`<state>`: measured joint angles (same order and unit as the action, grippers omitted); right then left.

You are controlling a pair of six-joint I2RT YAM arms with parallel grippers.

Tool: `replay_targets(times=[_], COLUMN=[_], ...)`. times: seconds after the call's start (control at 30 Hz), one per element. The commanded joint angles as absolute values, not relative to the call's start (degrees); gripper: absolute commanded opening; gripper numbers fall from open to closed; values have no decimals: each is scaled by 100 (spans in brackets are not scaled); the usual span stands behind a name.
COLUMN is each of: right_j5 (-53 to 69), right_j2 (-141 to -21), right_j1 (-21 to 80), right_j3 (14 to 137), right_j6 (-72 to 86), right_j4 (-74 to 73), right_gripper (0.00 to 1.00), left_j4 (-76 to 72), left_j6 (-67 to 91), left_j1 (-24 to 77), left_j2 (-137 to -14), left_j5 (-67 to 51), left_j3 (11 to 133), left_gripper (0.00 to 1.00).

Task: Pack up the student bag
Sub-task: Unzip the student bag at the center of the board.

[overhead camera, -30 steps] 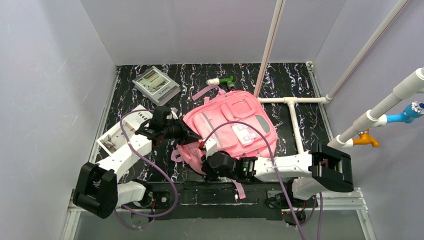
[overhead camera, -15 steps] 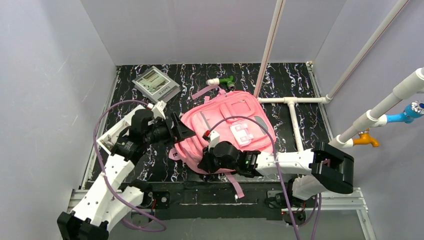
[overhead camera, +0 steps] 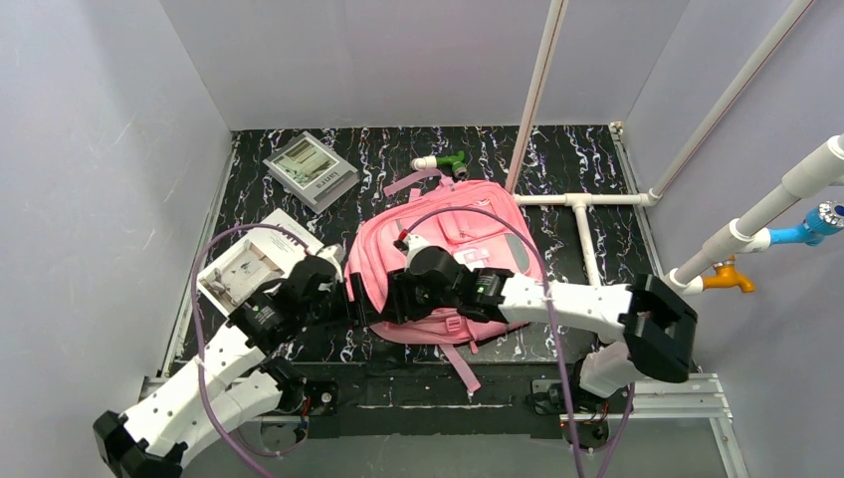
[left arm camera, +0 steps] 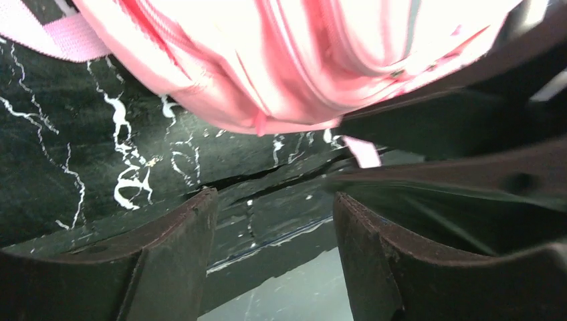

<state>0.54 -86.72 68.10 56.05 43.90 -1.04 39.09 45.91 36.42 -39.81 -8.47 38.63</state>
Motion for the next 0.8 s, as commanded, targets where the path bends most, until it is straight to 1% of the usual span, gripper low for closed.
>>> replay_targets(times=[0.0,0.13,0.27,0.33,0.47,0.63,0.77], right_j5=[-674,-1124,-1025,-961,-890,-873,-847], right_j2=[-7826,-7240,-6915,-6838,-6697,-6655,-6715], right_j1=[6747,6549,6373,6372,6372,6372,6372], right_j3=[5629,5484,5045,4881,4563,4457,4499], right_j6=[3328,2739,2473,2442,2524,2492,2446], right_j4=[-1692,-2162,-1796,-1600,-1151,-992,-1019], right_gripper=[54,59,57,56,53,51,50], left_j4=[4239,3809,3118,2972,2606,2070,2028], left_j6=[4971,5119,5020,4854,4648,4617,4630], left_j1=[4467,5159,5672,5721,5775,5843,5845], left_j2=[-4283,-4741,-5394,-5606,-5732,-5774,-5996], left_j5=[509,1017,1441,1652,2077,1997,1882], left_j3=[3868,3668,3547,3585,3463,3205,3213], left_gripper=[63,61,50,49,41,36,34])
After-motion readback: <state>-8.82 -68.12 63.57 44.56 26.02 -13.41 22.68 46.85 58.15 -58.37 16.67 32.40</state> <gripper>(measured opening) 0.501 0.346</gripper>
